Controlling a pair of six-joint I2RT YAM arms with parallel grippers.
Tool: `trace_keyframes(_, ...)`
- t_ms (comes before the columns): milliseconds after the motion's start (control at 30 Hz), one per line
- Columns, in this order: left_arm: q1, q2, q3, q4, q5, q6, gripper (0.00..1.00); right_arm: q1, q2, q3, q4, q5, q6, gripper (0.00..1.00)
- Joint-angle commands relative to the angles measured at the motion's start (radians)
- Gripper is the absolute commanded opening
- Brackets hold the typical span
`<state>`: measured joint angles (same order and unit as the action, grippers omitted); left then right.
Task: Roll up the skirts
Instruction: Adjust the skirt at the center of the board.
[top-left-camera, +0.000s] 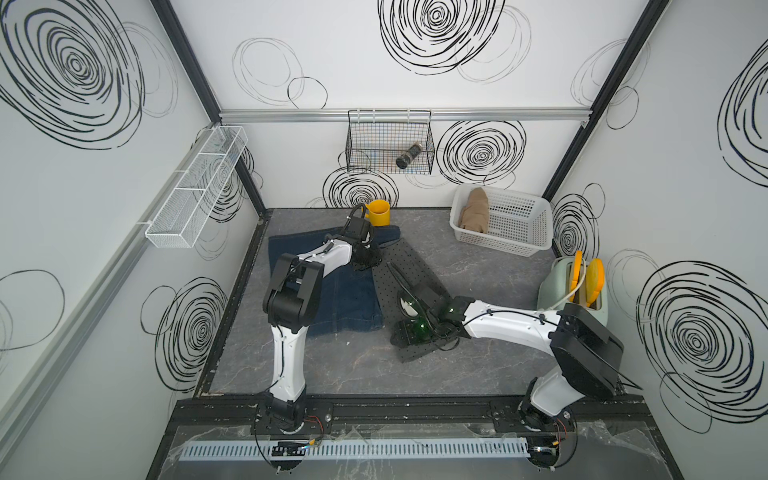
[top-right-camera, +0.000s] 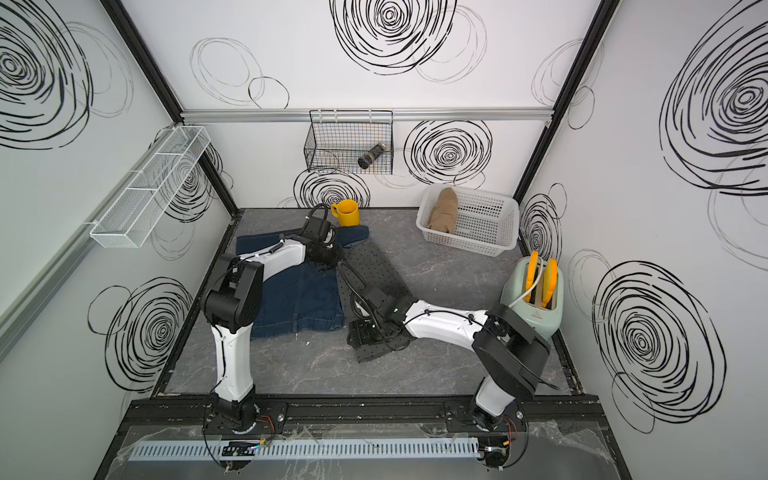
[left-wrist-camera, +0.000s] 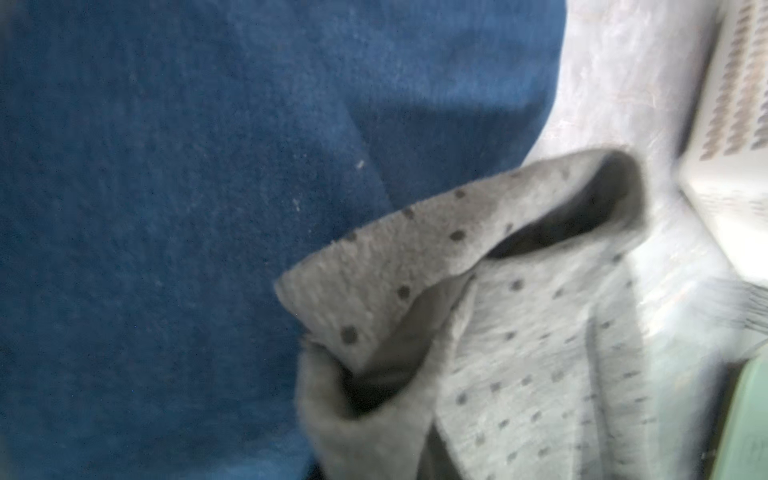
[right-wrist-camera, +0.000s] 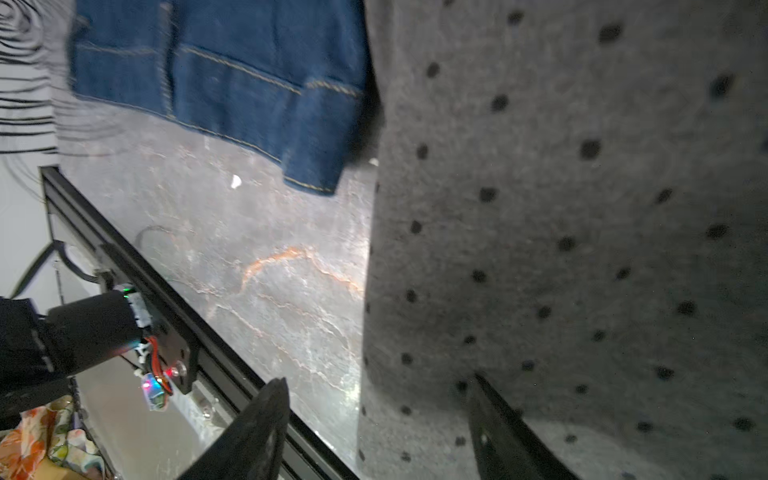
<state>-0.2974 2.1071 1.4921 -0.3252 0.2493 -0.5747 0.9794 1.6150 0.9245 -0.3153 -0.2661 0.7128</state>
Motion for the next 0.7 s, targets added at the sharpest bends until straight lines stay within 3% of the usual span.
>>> trace_keyframes(0,-0.016,-0.064,0.011,0.034,-0.078,0.012,0.08,0.004,-0.02,-0.05,-0.078,-0.002,-0.002,0.69)
trace_keyframes(100,-0.047,-0.142,-0.023,0.03,-0.13,-0.023,0.0,-0.013,-0.074,-0.103,-0.071,-0.014,0.014,0.68)
trace_keyframes(267,-0.144,-0.286,-0.106,0.002,-0.258,-0.118,0.02,-0.08,-0.193,-0.162,-0.097,-0.021,0.013,0.69)
trace_keyframes(467,-0.19,-0.392,-0.2,0.021,-0.285,-0.192,0.01,-0.365,-0.429,-0.308,-0.05,-0.178,0.068,0.75)
trace_keyframes(667,-0.177,-0.46,-0.296,0.022,-0.303,-0.208,0.0,-0.599,-0.507,-0.385,-0.119,-0.242,0.07,0.78)
